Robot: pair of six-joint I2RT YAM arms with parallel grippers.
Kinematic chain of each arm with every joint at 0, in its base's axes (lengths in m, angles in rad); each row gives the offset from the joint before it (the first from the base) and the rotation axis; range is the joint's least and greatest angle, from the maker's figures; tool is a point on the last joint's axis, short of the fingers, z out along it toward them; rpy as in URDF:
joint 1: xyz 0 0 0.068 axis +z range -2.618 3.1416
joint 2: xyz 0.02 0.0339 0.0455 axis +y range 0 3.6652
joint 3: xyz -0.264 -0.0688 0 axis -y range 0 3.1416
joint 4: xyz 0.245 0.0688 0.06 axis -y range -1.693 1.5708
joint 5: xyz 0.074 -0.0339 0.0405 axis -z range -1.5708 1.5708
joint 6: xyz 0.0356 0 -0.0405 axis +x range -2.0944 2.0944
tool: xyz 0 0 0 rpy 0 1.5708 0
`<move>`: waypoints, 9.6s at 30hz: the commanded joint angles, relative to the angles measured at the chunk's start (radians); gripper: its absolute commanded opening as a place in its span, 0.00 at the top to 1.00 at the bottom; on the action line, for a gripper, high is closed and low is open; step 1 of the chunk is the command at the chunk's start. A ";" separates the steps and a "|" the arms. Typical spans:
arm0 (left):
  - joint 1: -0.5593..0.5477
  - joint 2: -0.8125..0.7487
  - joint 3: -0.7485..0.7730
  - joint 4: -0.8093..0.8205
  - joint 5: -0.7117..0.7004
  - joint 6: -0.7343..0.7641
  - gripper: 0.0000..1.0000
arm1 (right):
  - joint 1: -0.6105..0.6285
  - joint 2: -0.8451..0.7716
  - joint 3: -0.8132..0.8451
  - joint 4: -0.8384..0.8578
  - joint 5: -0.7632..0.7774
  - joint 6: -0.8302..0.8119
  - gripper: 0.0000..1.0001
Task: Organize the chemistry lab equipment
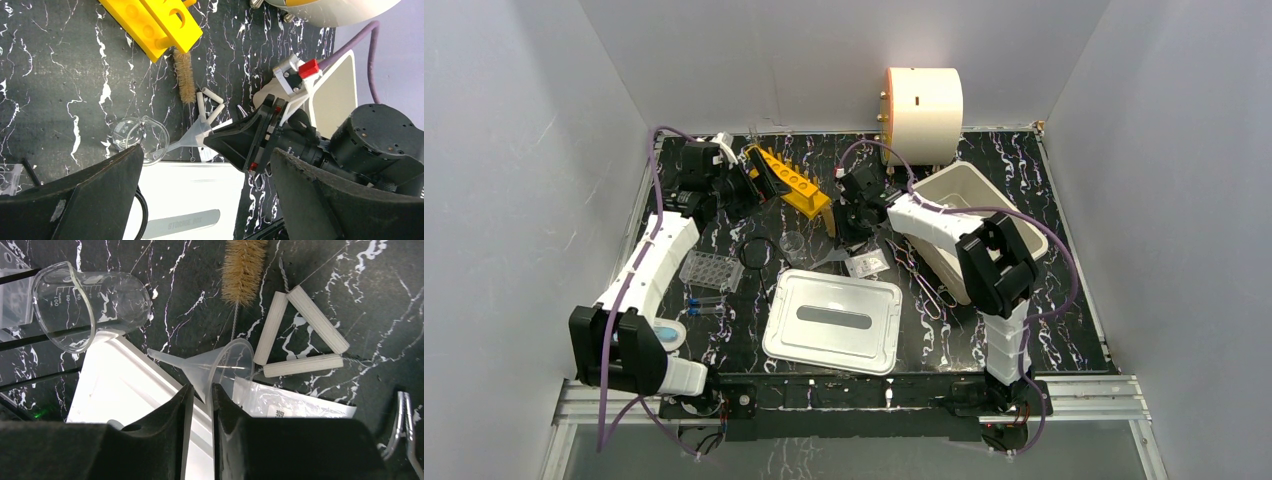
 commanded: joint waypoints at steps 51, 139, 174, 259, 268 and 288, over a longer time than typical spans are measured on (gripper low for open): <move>0.006 0.219 0.307 -0.040 0.019 -0.019 0.02 | -0.394 -0.565 -0.251 -0.096 0.361 -0.286 1.00; 0.035 0.103 0.299 -0.249 -0.393 0.039 0.02 | 0.119 0.165 0.187 0.006 0.445 -0.076 0.65; 0.035 0.141 0.361 -0.257 -0.351 0.059 0.02 | 0.064 -0.055 0.192 0.077 0.486 -0.102 1.00; 0.035 0.220 0.395 -0.255 -0.259 0.132 0.02 | -0.421 -0.470 0.018 -0.119 -0.107 -0.387 0.39; 0.036 0.172 0.334 -0.252 -0.262 0.098 0.02 | -0.024 -0.200 0.203 -0.057 0.119 -0.296 0.37; 0.037 0.141 0.299 -0.269 -0.314 0.082 0.05 | 0.031 0.153 0.313 -0.206 0.364 -0.141 0.56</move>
